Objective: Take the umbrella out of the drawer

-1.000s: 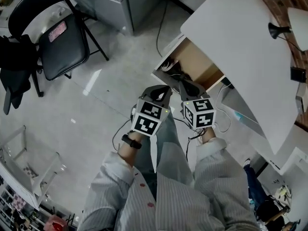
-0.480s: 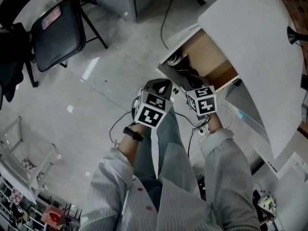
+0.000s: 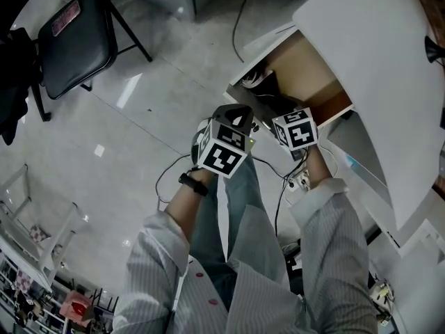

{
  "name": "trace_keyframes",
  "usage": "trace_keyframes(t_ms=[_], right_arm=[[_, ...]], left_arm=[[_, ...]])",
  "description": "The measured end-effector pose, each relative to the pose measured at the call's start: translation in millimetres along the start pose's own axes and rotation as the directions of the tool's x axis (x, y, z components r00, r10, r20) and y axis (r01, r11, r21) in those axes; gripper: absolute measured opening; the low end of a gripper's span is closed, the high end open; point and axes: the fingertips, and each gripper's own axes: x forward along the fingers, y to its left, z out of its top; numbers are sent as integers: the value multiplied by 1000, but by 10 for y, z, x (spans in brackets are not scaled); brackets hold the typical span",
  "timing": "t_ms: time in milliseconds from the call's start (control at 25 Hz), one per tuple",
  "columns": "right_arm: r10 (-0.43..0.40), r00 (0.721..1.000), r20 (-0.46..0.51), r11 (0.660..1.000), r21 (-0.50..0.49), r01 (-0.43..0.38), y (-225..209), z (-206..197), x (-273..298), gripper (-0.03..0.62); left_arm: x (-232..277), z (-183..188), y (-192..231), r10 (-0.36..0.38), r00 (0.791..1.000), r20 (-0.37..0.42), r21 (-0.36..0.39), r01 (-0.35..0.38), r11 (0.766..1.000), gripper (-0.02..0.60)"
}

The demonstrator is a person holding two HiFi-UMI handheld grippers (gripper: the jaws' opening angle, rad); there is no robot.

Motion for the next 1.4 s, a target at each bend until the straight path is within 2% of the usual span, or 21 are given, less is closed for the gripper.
trace_keyframes(t_ms=[360, 560, 760, 840, 1080, 1400], right_arm=[[34, 992, -118, 999, -19, -37, -133, -252, 291, 262], [-13, 988, -155, 998, -66, 3, -204, -250, 409, 262], [-139, 972, -187, 969, -226, 95, -277, -181, 449, 262], [-162, 968, -191, 963, -244, 113, -306, -192, 481, 262], [-140, 967, -212, 970, -227, 91, -308, -173, 519, 261], [-126, 954, -273, 970, -236, 60, -307, -232, 564, 204]], left_arm=[[117, 21, -33, -19, 1000, -6, 37, 19, 999, 9], [111, 29, -3, -19, 1000, -6, 41, 20, 999, 9], [124, 26, 13, -19, 1000, -9, 39, 19, 999, 9], [121, 27, 21, -21, 1000, -7, 35, 22, 999, 9], [96, 13, 94, -17, 1000, -4, 12, 17, 1000, 9], [95, -1, 130, -12, 1000, -2, -1, 12, 1000, 9]])
